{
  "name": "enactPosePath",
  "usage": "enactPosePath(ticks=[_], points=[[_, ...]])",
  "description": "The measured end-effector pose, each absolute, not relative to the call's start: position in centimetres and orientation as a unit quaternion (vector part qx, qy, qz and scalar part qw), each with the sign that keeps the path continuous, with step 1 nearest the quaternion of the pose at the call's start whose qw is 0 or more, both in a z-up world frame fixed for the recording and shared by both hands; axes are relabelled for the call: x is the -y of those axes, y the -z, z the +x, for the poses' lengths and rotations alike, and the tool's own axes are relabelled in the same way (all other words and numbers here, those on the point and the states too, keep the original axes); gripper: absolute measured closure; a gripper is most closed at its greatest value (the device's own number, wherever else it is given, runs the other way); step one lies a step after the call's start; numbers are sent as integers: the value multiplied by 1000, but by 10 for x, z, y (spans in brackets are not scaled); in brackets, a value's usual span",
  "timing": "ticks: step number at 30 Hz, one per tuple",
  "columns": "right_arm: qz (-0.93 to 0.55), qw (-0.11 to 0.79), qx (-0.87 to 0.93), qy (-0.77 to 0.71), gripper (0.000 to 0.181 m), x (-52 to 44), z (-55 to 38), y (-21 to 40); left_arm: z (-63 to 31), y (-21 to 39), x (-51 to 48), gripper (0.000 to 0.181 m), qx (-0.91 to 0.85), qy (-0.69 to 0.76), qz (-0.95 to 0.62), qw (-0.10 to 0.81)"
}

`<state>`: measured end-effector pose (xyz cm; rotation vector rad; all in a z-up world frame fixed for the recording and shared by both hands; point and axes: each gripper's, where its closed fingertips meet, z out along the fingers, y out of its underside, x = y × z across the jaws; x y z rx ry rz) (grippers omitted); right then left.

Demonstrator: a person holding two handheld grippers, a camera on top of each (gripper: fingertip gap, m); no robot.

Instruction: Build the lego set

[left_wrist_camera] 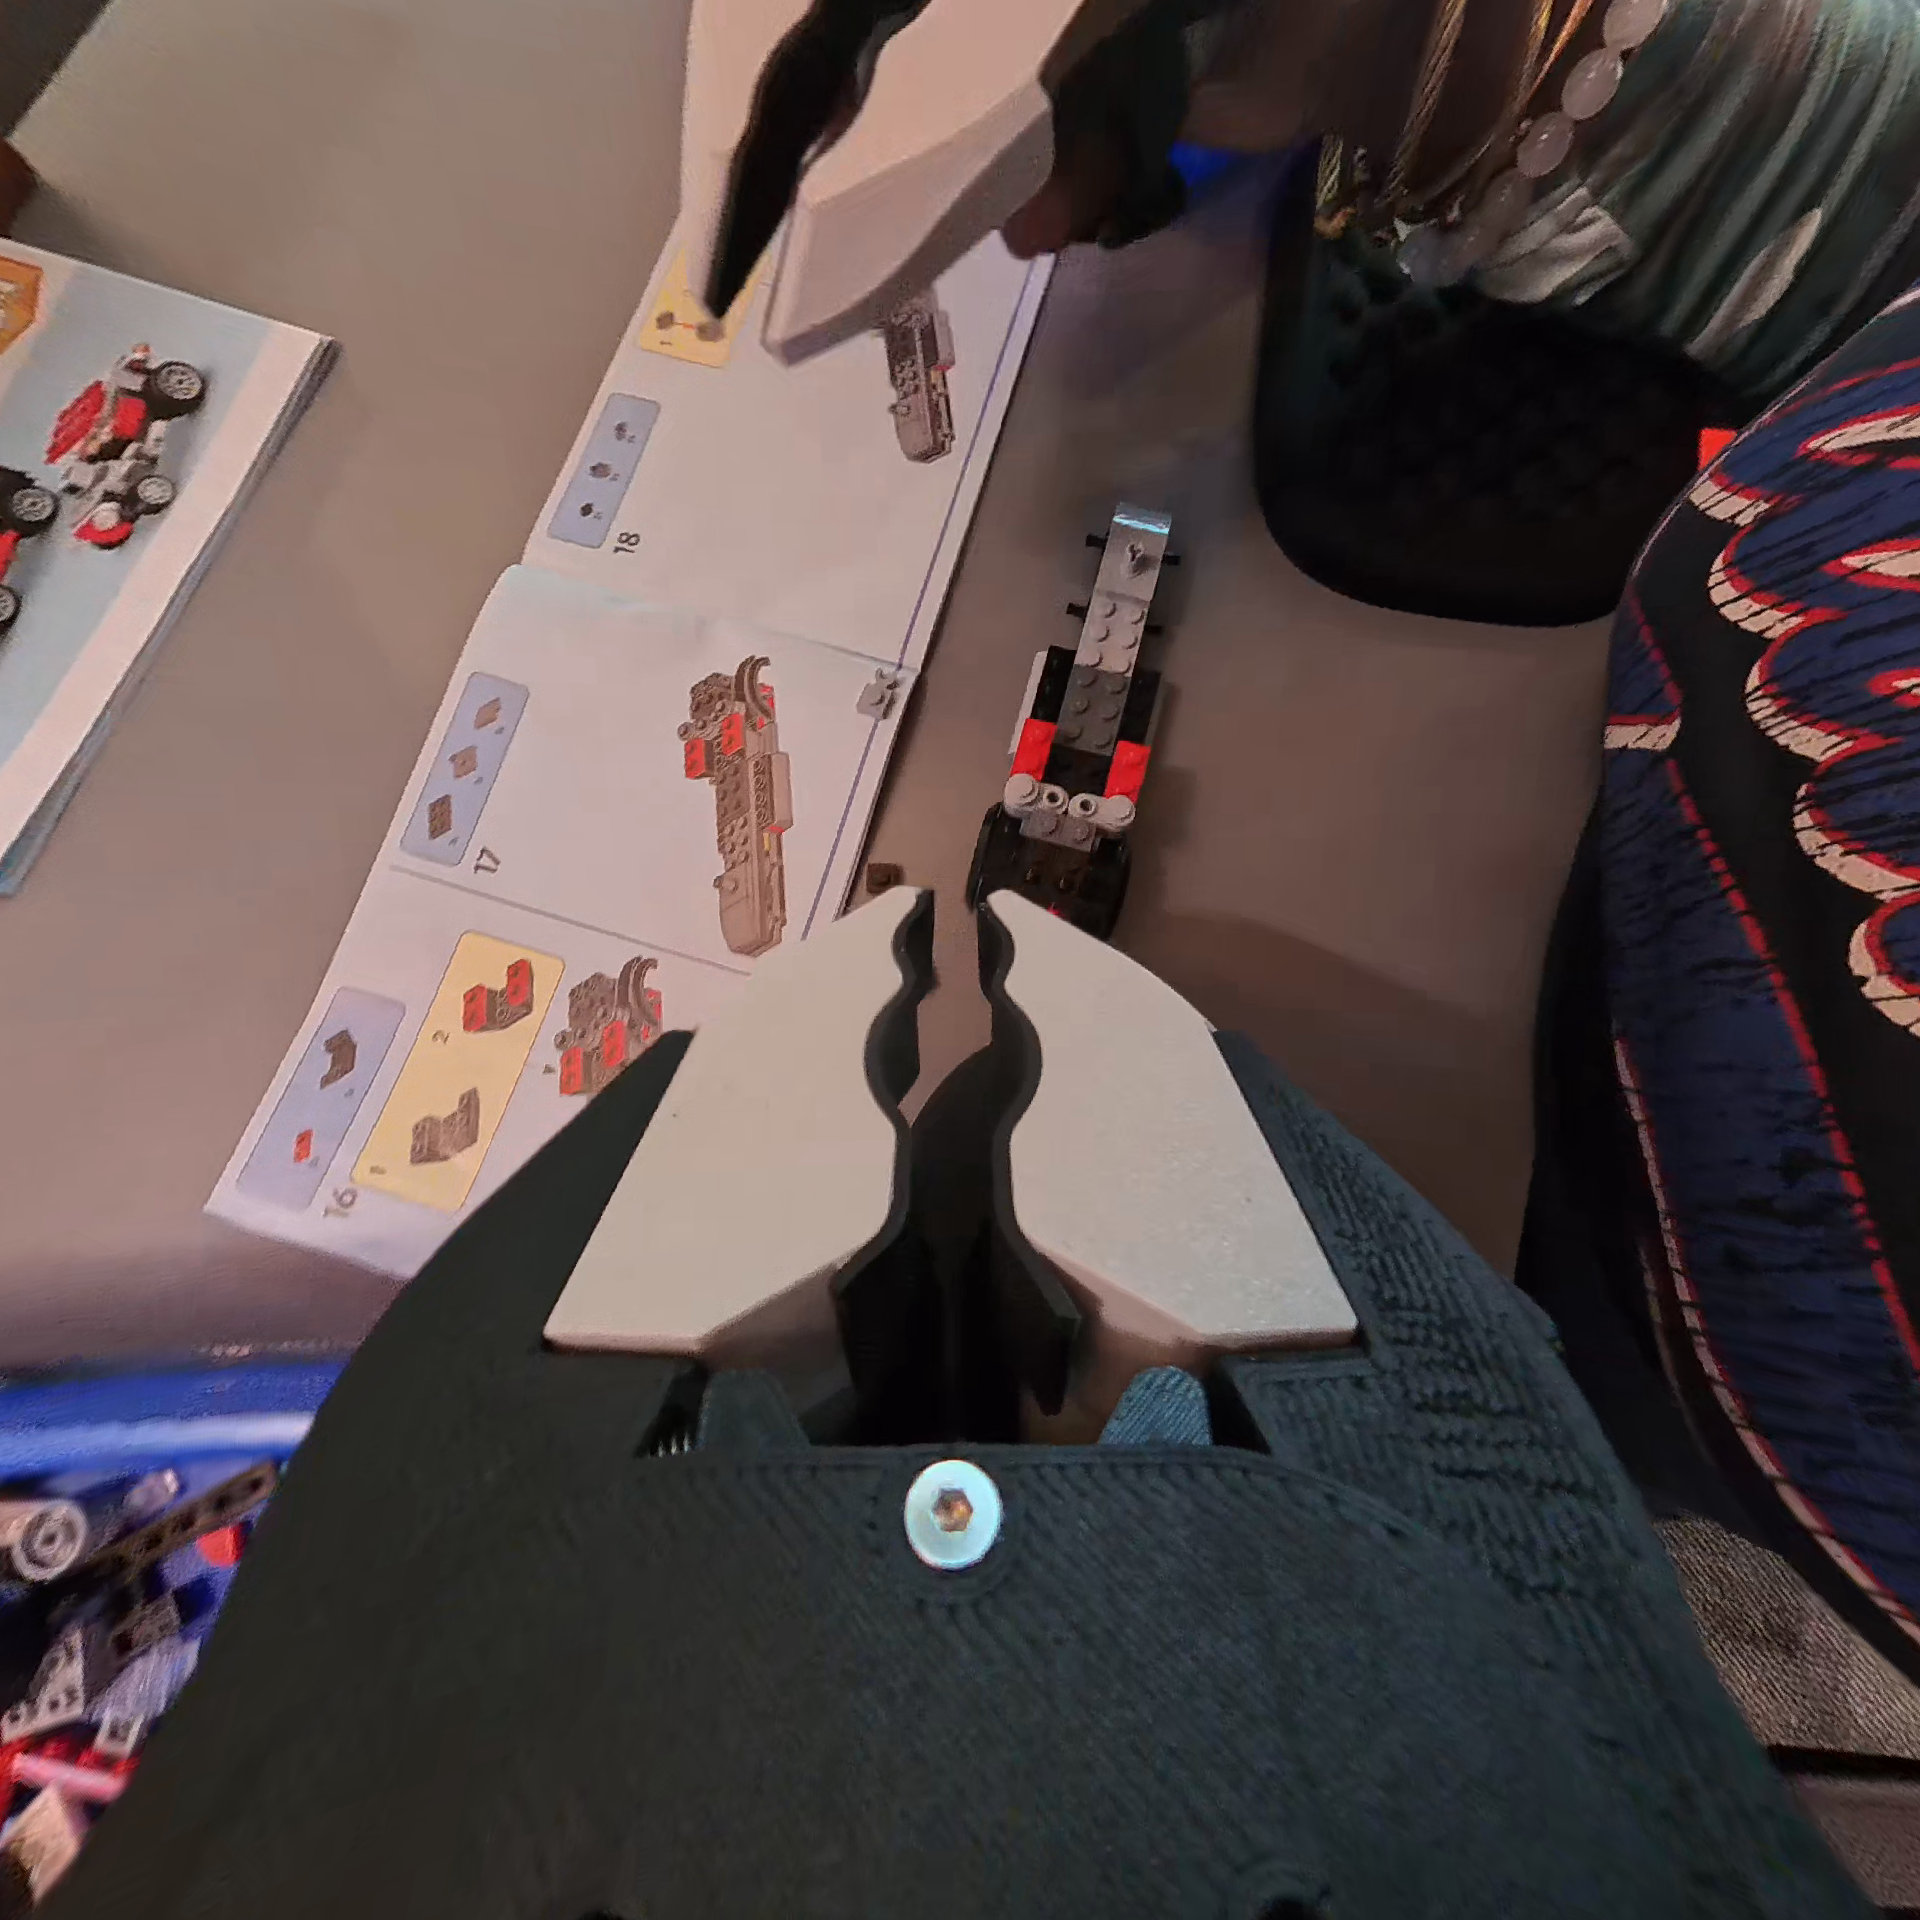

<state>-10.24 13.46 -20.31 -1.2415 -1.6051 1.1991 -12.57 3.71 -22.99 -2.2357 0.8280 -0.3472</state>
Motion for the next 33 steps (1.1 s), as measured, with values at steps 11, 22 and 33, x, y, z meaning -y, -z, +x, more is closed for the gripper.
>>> enactPosePath(ticks=[11,22,33], points=[[-536,177,754,-336,163,-111,-91,298,-197,202,0,168,-207,70,-886,409],[-516,190,761,-346,175,-109,-96,297,-211,206,10,167,-191,59,-889,413],[-455,174,809,-330,173,-88,-97,301,-230,204,18,166,-168,29,-899,404]])
